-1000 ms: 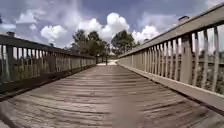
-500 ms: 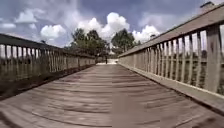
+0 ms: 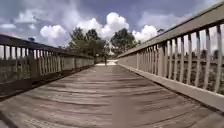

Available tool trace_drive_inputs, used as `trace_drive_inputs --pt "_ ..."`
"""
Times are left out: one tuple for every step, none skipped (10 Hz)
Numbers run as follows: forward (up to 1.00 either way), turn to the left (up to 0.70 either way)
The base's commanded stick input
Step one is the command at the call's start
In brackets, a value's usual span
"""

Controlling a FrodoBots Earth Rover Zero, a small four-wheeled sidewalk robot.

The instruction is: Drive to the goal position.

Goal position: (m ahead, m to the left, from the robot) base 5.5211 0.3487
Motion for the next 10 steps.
trace_drive_inputs --pt "0.85 0.0" --pt "0.85 0.0" --pt "0.85 0.0" --pt "0.85 0.0" --pt "0.85 0.0" --pt "0.85 0.0" --pt "0.85 0.0" --pt "0.85 0.0" --pt "0.85 0.0" --pt "0.85 0.0"
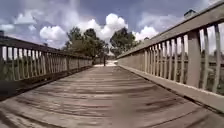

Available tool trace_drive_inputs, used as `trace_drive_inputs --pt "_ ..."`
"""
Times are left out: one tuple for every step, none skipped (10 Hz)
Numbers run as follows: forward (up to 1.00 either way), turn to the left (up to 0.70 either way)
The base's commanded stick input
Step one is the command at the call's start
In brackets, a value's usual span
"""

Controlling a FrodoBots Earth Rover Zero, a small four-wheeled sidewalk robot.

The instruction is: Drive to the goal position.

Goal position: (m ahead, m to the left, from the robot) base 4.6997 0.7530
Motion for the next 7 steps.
trace_drive_inputs --pt "0.85 0.0" --pt "0.85 0.0" --pt "0.85 0.0" --pt "0.85 0.0" --pt "0.85 0.0" --pt "0.85 0.0" --pt "0.85 0.0"
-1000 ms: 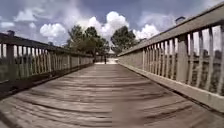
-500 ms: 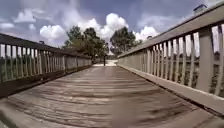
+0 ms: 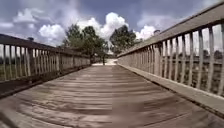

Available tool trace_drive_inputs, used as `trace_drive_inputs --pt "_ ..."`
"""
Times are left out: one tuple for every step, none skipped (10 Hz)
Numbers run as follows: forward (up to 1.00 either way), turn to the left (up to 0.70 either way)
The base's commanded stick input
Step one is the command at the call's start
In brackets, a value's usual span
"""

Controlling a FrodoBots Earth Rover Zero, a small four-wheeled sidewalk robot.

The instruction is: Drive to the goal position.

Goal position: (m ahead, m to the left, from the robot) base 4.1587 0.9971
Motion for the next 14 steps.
trace_drive_inputs --pt "0.85 0.0" --pt "0.85 0.0" --pt "0.85 0.0" --pt "0.85 0.0" --pt "0.85 0.0" --pt "0.85 0.0" --pt "0.85 0.0" --pt "0.85 0.0" --pt "0.85 0.0" --pt "0.85 0.0" --pt "0.85 0.0" --pt "0.85 0.0" --pt "0.85 0.0" --pt "0.85 0.0"
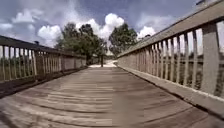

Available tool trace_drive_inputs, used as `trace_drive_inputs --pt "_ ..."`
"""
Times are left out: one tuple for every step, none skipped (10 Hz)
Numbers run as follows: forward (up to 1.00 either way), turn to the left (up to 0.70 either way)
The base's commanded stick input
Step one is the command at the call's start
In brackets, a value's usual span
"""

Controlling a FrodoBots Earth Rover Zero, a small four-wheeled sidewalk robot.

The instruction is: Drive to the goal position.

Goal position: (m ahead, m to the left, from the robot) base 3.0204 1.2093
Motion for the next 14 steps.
trace_drive_inputs --pt "0.85 0.0" --pt "0.85 0.0" --pt "0.85 0.0" --pt "0.85 0.0" --pt "0.85 0.0" --pt "0.85 0.0" --pt "0.85 0.0" --pt "0.85 0.0" --pt "0.85 0.0" --pt "0.85 0.0" --pt "0.85 0.0" --pt "0.85 0.0" --pt "0.85 0.0" --pt "0.85 0.0"
